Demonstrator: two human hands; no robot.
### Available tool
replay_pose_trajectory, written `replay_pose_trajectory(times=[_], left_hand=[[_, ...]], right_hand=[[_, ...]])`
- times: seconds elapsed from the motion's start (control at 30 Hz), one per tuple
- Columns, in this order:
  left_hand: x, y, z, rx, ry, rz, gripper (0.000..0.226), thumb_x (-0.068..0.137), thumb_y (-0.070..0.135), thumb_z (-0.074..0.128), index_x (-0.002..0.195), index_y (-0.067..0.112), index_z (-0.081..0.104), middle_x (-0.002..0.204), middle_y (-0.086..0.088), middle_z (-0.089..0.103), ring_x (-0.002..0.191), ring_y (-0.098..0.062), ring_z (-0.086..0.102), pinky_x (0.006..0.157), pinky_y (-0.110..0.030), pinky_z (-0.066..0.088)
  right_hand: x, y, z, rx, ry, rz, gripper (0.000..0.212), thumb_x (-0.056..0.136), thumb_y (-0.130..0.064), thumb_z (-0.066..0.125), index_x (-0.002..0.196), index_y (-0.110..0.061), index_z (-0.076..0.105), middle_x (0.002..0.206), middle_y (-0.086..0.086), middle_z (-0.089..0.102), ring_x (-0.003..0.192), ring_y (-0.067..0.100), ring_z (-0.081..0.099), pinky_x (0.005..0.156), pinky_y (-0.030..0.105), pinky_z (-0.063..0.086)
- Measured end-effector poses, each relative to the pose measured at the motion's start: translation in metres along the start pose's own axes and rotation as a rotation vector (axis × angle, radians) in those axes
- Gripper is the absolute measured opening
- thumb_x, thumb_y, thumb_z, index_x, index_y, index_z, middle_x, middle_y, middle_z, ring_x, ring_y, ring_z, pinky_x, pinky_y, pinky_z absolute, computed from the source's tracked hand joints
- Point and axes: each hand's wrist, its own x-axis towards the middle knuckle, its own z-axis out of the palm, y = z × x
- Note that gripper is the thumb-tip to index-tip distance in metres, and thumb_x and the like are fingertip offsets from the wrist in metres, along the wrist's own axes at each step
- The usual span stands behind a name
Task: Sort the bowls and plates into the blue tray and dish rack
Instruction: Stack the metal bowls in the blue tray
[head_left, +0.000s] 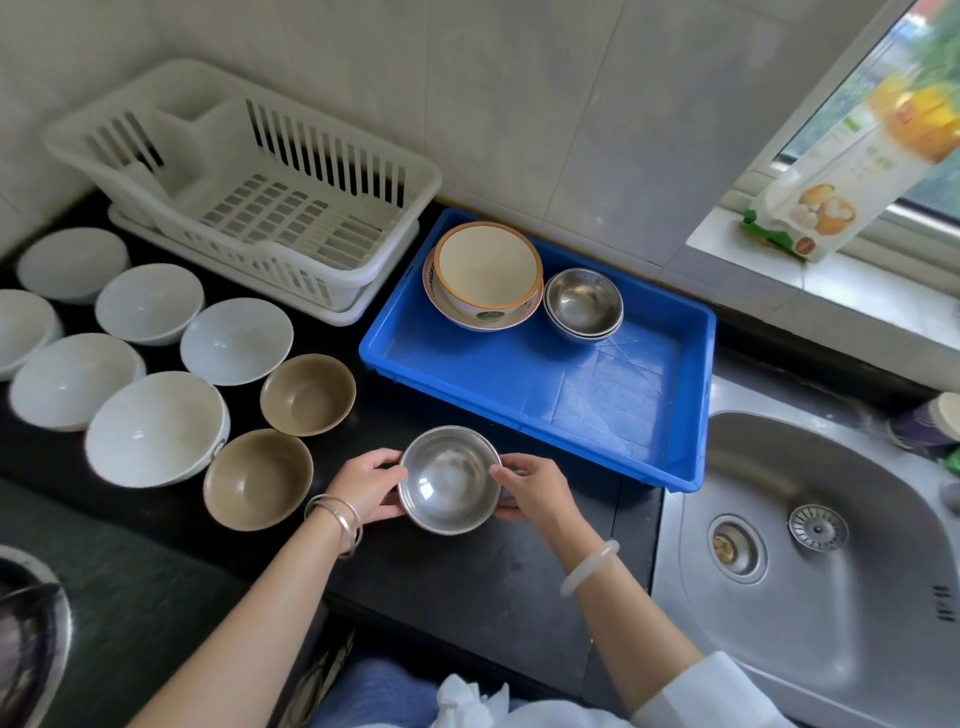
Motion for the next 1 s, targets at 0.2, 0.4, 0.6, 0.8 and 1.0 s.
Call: replay_pose_trajectory(times=[0.2, 0.4, 0.6, 0.8, 1.0], left_hand=[[-0.005, 0.049, 0.018, -0.036, -0.032, 0.144, 0.017, 0.088, 0.006, 0.056, 0.104, 0.003, 0.057, 0.094, -0.013, 0.063, 0.080, -0.019, 0.063, 0.064, -0.028, 0.057], [0.018, 0.101, 0.080, -0.119, -0.051, 0.240, 0.023, 0.088, 0.000, 0.054, 0.110, -0.002, 0.058, 0.105, -0.013, 0.058, 0.096, -0.023, 0.060, 0.078, -0.028, 0.056], [0.064, 0.137, 0.144, -0.102, -0.099, 0.321, 0.032, 0.089, -0.001, 0.051, 0.121, -0.002, 0.056, 0.107, -0.012, 0.061, 0.100, -0.020, 0.058, 0.090, -0.027, 0.047], [0.112, 0.160, 0.185, 0.010, -0.016, 0.366, 0.035, 0.087, -0.002, 0.053, 0.122, 0.002, 0.057, 0.111, -0.012, 0.063, 0.096, -0.022, 0.059, 0.085, -0.031, 0.050], [0.133, 0.164, 0.206, 0.318, 0.117, 0.480, 0.030, 0.085, 0.006, 0.056, 0.114, 0.009, 0.062, 0.112, -0.010, 0.069, 0.106, -0.028, 0.062, 0.089, -0.032, 0.048]], right_hand=[[0.011, -0.042, -0.027, 0.152, 0.042, -0.075, 0.009, 0.088, -0.024, 0.063, 0.093, -0.020, 0.070, 0.072, -0.002, 0.069, 0.061, 0.014, 0.068, 0.058, 0.026, 0.057], [0.033, -0.092, -0.082, 0.195, 0.170, -0.141, 0.008, 0.091, -0.023, 0.060, 0.094, -0.021, 0.067, 0.088, 0.001, 0.067, 0.057, 0.016, 0.066, 0.054, 0.026, 0.057], [0.068, -0.120, -0.132, 0.194, 0.256, -0.182, 0.015, 0.093, -0.021, 0.056, 0.104, -0.016, 0.064, 0.096, 0.005, 0.066, 0.053, 0.012, 0.067, 0.051, 0.021, 0.055], [0.110, -0.133, -0.157, 0.212, 0.369, -0.220, 0.016, 0.093, -0.016, 0.055, 0.105, -0.011, 0.066, 0.087, 0.005, 0.065, 0.064, 0.017, 0.065, 0.050, 0.020, 0.053], [0.143, -0.133, -0.166, 0.193, 0.437, -0.206, 0.016, 0.093, -0.013, 0.055, 0.100, -0.011, 0.069, 0.081, 0.003, 0.065, 0.071, 0.018, 0.064, 0.052, 0.018, 0.052]])
